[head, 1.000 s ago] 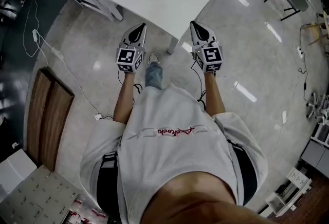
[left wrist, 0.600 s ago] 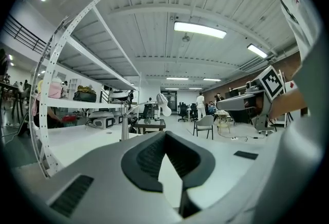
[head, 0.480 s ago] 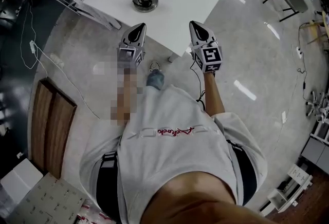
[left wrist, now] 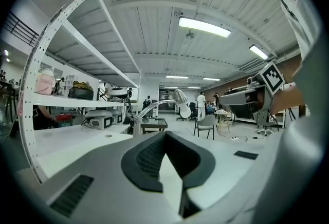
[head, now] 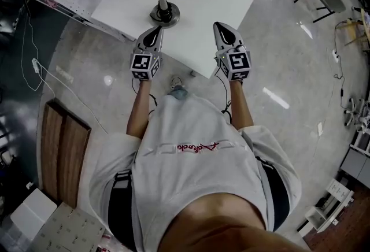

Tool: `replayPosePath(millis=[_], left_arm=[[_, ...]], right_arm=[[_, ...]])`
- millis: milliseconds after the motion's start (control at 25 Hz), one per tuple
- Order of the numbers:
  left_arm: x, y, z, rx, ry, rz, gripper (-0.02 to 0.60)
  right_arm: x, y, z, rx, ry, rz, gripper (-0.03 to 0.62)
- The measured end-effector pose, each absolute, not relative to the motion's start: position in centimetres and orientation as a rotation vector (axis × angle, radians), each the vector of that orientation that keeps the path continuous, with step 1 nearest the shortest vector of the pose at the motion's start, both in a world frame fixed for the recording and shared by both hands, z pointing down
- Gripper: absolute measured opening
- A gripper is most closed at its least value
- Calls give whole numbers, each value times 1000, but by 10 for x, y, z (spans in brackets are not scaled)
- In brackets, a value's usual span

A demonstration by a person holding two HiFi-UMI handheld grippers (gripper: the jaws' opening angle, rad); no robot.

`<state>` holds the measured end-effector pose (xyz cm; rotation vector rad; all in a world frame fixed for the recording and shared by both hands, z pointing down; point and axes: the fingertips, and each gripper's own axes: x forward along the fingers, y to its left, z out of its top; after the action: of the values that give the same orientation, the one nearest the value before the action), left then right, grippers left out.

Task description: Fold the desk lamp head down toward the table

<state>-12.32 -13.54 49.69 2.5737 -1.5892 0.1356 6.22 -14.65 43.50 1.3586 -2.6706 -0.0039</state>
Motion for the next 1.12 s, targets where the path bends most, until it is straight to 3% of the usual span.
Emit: replayPosePath(millis=[1120], left_arm=[[-98, -210, 535, 2523, -1516, 208, 26]], right_arm=[[61, -214, 468, 1317, -2685, 118, 29]])
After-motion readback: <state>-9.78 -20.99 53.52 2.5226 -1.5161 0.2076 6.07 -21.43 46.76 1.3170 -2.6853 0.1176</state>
